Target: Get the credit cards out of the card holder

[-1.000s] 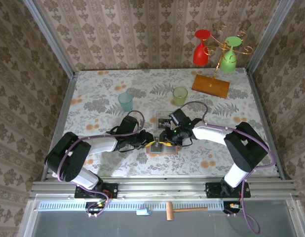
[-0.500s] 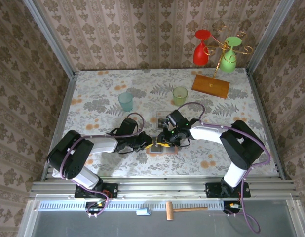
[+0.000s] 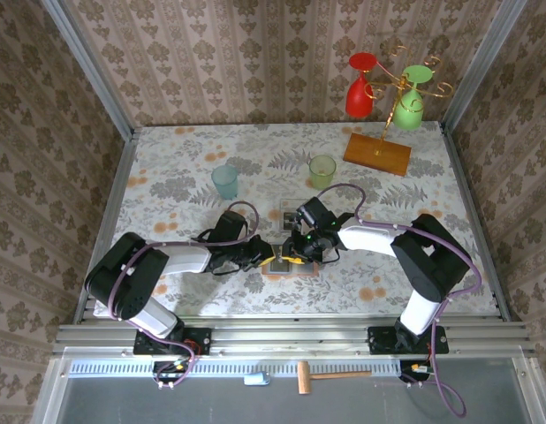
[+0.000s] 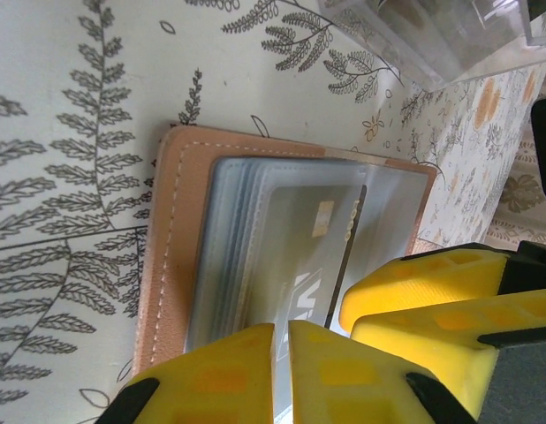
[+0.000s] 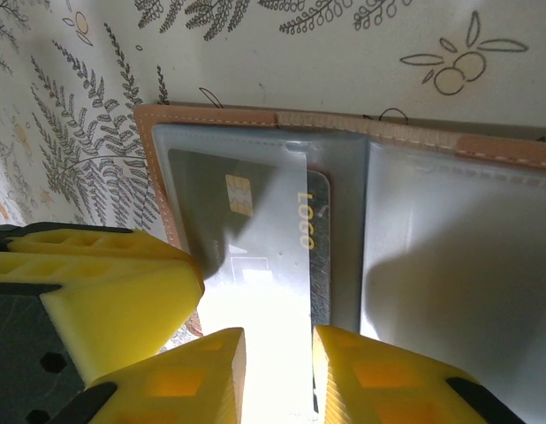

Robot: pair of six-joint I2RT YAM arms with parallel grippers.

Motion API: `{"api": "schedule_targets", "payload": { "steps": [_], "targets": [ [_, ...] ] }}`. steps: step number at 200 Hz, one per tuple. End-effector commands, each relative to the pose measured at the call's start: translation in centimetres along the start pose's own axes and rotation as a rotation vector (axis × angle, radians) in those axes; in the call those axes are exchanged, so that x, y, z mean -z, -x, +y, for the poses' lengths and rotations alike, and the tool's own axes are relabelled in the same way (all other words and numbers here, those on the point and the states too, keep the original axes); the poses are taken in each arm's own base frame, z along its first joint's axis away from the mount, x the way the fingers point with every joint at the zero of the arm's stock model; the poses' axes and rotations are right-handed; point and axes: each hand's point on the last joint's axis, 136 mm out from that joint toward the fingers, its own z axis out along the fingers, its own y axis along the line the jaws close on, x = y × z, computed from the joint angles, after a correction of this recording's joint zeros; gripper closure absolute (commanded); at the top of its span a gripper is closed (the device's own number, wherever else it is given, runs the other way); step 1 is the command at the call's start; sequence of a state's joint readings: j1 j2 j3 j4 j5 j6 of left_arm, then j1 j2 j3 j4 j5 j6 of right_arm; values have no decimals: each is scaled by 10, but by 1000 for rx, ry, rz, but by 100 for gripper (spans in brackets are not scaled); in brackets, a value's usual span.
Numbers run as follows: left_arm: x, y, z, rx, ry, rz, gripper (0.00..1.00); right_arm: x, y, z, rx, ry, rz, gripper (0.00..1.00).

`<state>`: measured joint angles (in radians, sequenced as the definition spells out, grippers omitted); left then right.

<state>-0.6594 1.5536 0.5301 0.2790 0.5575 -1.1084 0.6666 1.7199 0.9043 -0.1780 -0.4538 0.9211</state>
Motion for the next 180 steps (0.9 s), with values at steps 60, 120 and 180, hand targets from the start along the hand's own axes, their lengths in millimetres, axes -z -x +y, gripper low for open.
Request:
{"api": "schedule_targets", "payload": {
  "steps": [60, 120, 180],
  "targets": [
    [0, 0, 3, 23, -7, 8, 88, -5, 1, 7, 8, 4, 18, 74],
    [-1, -1, 4, 26, -5, 12, 88, -3, 0, -2, 8, -40, 18, 67],
    [-2, -1, 4, 27, -3, 14, 88, 4, 1, -3, 24, -73, 6, 66]
  ]
}}
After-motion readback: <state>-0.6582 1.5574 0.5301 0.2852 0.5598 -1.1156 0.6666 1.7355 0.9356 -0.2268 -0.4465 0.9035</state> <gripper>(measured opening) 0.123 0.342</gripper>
